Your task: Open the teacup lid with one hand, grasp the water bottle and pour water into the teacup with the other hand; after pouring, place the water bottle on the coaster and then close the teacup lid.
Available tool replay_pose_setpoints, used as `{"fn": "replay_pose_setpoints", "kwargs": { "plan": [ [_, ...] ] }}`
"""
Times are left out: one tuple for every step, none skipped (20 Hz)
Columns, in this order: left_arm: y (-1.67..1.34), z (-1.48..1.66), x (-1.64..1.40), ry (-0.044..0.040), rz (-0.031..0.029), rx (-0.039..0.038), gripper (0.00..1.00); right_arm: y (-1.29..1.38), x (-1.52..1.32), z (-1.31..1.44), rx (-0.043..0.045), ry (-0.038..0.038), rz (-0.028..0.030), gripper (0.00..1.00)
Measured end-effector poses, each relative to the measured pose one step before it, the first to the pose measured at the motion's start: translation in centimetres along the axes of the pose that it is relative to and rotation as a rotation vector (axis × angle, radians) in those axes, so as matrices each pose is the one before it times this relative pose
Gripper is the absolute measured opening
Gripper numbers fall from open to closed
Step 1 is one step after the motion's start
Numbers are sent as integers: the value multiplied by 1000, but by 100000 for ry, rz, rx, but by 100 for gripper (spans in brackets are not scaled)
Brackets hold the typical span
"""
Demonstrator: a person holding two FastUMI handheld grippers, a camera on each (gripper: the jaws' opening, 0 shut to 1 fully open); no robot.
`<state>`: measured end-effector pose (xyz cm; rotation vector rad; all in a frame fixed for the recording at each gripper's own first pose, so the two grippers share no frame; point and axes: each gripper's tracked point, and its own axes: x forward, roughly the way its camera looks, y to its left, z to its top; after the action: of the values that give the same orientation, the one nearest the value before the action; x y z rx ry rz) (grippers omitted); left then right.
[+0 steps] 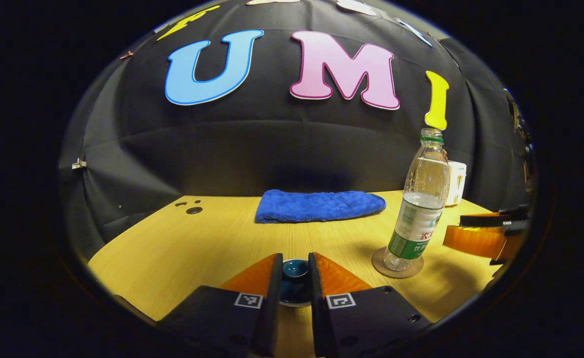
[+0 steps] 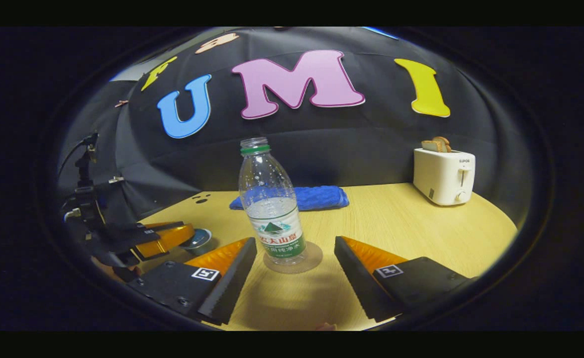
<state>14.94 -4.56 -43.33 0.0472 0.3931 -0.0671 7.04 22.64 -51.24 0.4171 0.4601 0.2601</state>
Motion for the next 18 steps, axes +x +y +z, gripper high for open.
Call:
{"fn": "replay_pose_setpoints", "kwargs": {
  "plan": [
    [-83, -37, 102, 390, -228, 151, 29, 131, 11, 126, -268, -216, 124, 98],
    [21, 271, 2, -604, 379, 382, 34, 21, -104, 117, -309, 20, 189, 98],
    [-3, -32, 119, -221, 91, 406, 35, 180, -117, -115, -297, 61, 450, 98],
    [-48, -94, -35, 155, 77, 409, 35, 102, -85, 94, -407, 99, 244, 98],
    [-42, 104, -19, 189, -132, 181, 35, 122, -95, 107, -338, -28, 124, 98],
    [37, 107, -257, -99, -151, -115, 35, 256, -169, 214, -207, 4, 476, 98],
    [93, 440, -360, -854, 184, -353, 35, 154, -192, 271, -157, 105, 90, 98],
    [133, 777, -518, -1565, 113, -653, 31, 249, -252, 334, 243, -205, 342, 98],
    [-4, 848, -496, -2056, -307, -832, 38, 257, -212, 526, 501, -203, 162, 98],
    [-16, 993, -382, -1897, -278, -641, 38, 340, -306, 536, 410, -416, 437, 98],
    [-23, 647, -342, -904, 76, -39, 31, 371, -268, 561, -5, -216, 482, 98],
    [200, 631, -284, -446, 583, 281, 45, 312, -386, 574, -556, 25, 210, 98],
    [141, 729, -355, -41, 573, 32, 38, 348, -326, 670, -832, -79, 195, 98],
    [35, 845, -519, -32, 149, -557, 38, 230, -429, 800, -506, -195, -138, 98],
    [-69, 861, -723, -79, -328, -492, 38, 204, -482, 925, 206, -240, 54, 98],
    [86, 1087, -709, -223, -217, 135, 38, 445, -657, 1016, 424, -659, 11, 98],
    [26, 1074, -690, -390, -333, 419, 38, 343, -566, 1182, 154, -860, -96, 98],
    [45, 1347, -1036, -406, -507, 229, 38, 165, -621, 1013, -468, -472, -569, 98]
  ]
}}
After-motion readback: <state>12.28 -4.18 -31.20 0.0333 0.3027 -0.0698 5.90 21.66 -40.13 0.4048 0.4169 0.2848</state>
